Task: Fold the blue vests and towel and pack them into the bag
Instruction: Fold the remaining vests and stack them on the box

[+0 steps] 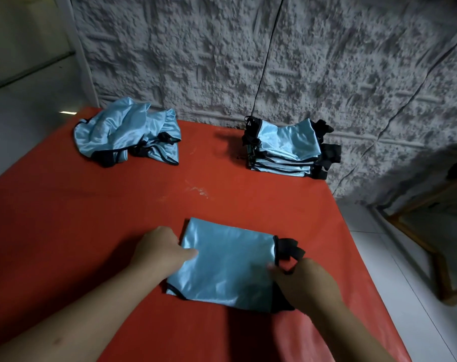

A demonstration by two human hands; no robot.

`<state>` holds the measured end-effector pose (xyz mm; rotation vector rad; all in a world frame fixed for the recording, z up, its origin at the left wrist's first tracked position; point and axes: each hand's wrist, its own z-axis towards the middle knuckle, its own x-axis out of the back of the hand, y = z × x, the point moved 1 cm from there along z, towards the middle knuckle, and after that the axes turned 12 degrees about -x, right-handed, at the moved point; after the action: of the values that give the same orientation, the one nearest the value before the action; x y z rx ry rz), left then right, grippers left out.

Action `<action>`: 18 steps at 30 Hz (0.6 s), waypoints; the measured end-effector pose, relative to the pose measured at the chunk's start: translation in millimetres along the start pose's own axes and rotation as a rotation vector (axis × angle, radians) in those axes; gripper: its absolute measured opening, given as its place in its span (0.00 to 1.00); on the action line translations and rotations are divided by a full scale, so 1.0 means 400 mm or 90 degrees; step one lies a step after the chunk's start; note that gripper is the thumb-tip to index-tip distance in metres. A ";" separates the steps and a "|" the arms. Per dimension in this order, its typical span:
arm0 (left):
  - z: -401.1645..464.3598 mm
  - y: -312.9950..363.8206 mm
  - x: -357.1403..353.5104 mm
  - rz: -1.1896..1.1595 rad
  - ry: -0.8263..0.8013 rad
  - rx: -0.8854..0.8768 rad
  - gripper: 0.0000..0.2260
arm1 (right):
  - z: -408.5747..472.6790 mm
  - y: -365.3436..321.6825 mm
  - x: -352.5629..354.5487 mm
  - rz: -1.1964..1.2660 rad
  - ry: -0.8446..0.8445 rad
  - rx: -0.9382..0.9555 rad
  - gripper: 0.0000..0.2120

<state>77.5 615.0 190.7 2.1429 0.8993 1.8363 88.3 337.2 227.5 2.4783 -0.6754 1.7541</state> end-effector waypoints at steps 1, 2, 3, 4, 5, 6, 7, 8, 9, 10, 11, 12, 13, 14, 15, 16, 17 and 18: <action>0.004 0.000 -0.003 -0.011 -0.010 0.003 0.19 | 0.004 -0.005 -0.010 0.003 -0.034 -0.002 0.19; 0.005 0.002 -0.006 -0.024 -0.017 0.009 0.18 | 0.007 -0.012 -0.020 0.017 -0.047 -0.002 0.20; 0.008 0.004 -0.009 -0.037 -0.023 0.018 0.16 | 0.012 -0.019 -0.029 0.039 -0.050 0.004 0.21; 0.010 0.006 -0.008 -0.054 -0.032 0.029 0.15 | 0.014 -0.028 -0.036 0.052 -0.050 0.004 0.20; 0.010 0.010 -0.007 -0.076 -0.046 0.039 0.14 | 0.018 -0.033 -0.042 0.063 -0.052 -0.001 0.20; 0.010 0.012 -0.007 -0.103 -0.061 0.046 0.13 | 0.020 -0.038 -0.045 0.065 -0.057 -0.015 0.19; 0.009 0.015 -0.006 -0.129 -0.071 0.047 0.13 | 0.023 -0.040 -0.047 0.071 -0.059 -0.022 0.19; 0.009 0.018 -0.005 -0.141 -0.070 0.042 0.13 | 0.025 -0.044 -0.048 0.080 -0.064 -0.029 0.18; 0.009 0.022 -0.002 -0.141 -0.064 0.034 0.13 | 0.029 -0.045 -0.051 0.090 -0.063 -0.031 0.17; 0.008 0.025 0.001 -0.135 -0.056 0.024 0.14 | 0.031 -0.047 -0.053 0.098 -0.061 -0.033 0.16; 0.005 0.032 0.005 -0.135 -0.047 0.016 0.16 | 0.034 -0.048 -0.055 0.099 -0.055 -0.030 0.15; 0.003 0.038 0.010 -0.146 -0.038 0.007 0.18 | 0.036 -0.049 -0.057 0.103 -0.052 -0.028 0.14; 0.001 0.042 0.013 -0.167 -0.032 0.003 0.18 | 0.039 -0.049 -0.059 0.111 -0.054 -0.029 0.12; 0.000 0.045 0.016 -0.197 -0.033 0.008 0.18 | 0.042 -0.050 -0.062 0.133 -0.057 -0.026 0.11; -0.001 0.047 0.019 -0.235 -0.040 0.018 0.17 | 0.043 -0.051 -0.060 0.166 -0.066 -0.022 0.11; -0.004 0.047 0.020 -0.274 -0.052 0.025 0.14 | 0.044 -0.052 -0.056 0.222 -0.088 -0.019 0.10; -0.007 0.048 0.022 -0.314 -0.067 0.033 0.11 | 0.046 -0.050 -0.053 0.289 -0.120 -0.023 0.09; -0.008 0.048 0.022 -0.357 -0.081 0.044 0.13 | 0.048 -0.048 -0.048 0.352 -0.160 -0.030 0.08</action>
<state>81.2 603.8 208.3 1.7655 1.3729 1.3920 107.0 355.7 207.4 2.6770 -1.5250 1.5226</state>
